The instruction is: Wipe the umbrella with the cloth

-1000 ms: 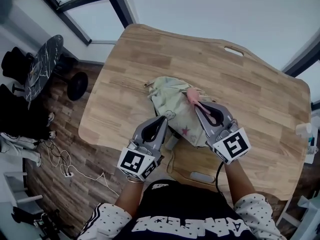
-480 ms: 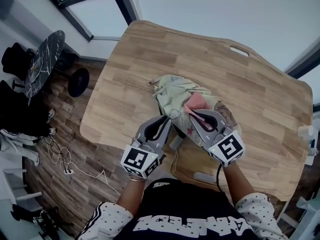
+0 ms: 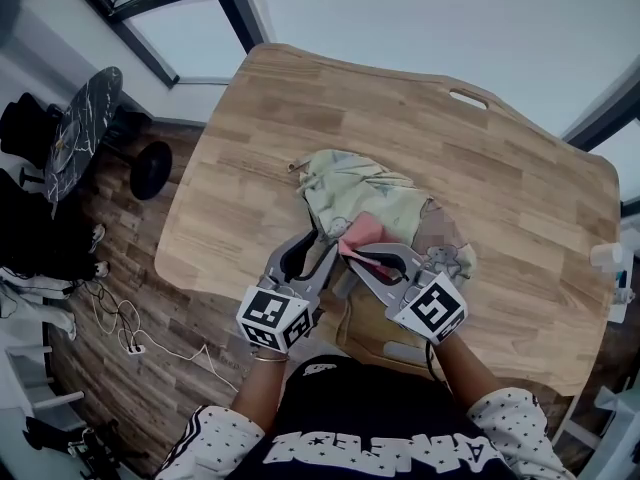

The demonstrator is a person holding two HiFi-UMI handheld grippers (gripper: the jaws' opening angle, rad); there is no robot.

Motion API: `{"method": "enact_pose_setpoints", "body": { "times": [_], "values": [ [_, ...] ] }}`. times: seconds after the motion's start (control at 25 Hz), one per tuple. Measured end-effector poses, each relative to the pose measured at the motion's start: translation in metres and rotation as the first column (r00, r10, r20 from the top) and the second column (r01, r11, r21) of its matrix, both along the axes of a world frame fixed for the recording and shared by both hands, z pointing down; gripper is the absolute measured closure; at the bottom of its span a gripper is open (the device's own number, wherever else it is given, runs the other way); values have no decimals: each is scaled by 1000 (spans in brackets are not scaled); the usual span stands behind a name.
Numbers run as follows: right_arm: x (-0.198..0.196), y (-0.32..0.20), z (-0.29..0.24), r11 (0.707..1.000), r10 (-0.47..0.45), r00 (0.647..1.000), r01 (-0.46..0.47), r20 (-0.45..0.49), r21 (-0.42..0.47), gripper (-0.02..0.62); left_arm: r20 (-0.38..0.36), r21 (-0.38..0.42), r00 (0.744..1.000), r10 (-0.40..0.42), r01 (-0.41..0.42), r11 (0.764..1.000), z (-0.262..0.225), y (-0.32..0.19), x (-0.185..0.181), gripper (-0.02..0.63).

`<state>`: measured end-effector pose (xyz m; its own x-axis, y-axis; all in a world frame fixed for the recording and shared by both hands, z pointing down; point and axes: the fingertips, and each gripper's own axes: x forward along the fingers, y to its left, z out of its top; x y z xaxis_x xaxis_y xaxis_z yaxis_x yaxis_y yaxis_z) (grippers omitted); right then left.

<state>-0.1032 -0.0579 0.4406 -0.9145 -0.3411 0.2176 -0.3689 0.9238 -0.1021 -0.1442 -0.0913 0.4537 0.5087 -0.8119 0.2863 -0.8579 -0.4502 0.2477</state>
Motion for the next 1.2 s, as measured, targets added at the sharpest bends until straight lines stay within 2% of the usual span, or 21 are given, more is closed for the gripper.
{"method": "enact_pose_setpoints", "body": {
  "times": [0.16,0.24,0.28,0.52,0.6,0.76,0.84,0.96,1.12,1.2],
  "values": [
    [-2,10,-1,999,-25,999,25,21,-27,569,-47,-21,999,1,-2,1000,1,0,0,458],
    [-4,16,-2,998,-48,998,50,41,-47,569,-70,-19,997,6,-7,1000,-2,-1,0,490],
    [-4,18,-4,996,-62,997,64,50,-53,569,-68,-13,998,8,-9,1000,-3,-1,0,506],
    [0,33,-29,988,-140,982,146,127,-44,569,-42,-9,999,20,-20,1000,-1,-6,3,506],
    [11,32,-42,989,-137,980,142,143,-29,569,-33,-14,999,27,-27,1000,2,-8,7,506],
    [47,6,-60,999,-38,992,36,119,15,569,-14,-15,1000,19,-19,1000,6,-14,9,507],
    [67,-12,-64,997,18,995,-24,95,68,569,5,-20,1000,11,-11,1000,8,-17,9,543],
    [94,-36,-66,982,101,993,-109,62,153,569,29,-28,1000,12,-11,1000,10,-19,10,578],
    [116,-70,-56,953,239,971,-239,23,187,569,44,-27,999,18,-17,999,9,-21,10,598],
    [120,-82,-47,940,274,961,-263,-24,217,569,45,-28,999,23,-21,999,9,-20,10,600]
  ]
}}
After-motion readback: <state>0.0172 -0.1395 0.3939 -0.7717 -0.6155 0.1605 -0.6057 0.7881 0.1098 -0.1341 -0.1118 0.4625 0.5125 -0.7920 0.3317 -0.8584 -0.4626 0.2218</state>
